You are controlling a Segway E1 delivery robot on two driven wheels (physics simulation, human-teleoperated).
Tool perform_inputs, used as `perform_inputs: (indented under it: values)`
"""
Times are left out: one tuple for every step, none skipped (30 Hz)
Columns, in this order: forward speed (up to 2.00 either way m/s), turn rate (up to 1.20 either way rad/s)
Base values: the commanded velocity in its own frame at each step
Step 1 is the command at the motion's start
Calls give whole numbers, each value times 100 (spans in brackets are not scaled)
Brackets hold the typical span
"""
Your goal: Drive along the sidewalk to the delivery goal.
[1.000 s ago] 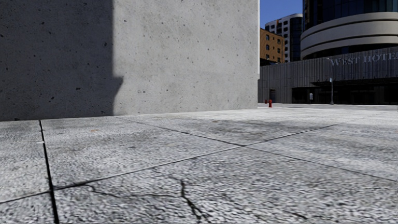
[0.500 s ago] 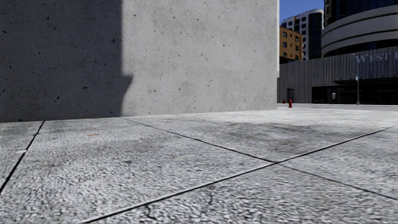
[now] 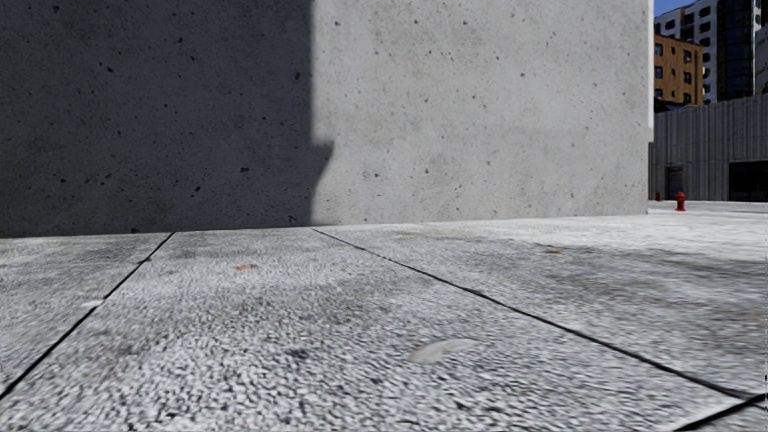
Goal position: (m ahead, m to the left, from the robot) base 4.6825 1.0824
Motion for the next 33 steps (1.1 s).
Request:
perform_inputs:
  values:
    - [154,53]
    - [154,53]
    - [154,50]
    - [154,50]
    - [154,45]
    - [154,43]
    - [154,42]
    - [154,42]
    - [154,38]
    - [154,25]
    - [154,14]
    - [154,14]
    - [154,8]
    - [138,35]
    - [123,36]
    - [115,36]
    - [113,37]
    - [113,37]
    - [112,39]
    - [112,40]
    - [112,43]
    - [112,44]
    - [112,44]
    - [112,45]
    - [112,48]
    - [112,50]
    - [112,50]
    - [112,51]
    - [112,51]
    - [112,51]
    - [112,51]
    - [112,51]
    - [112,51]
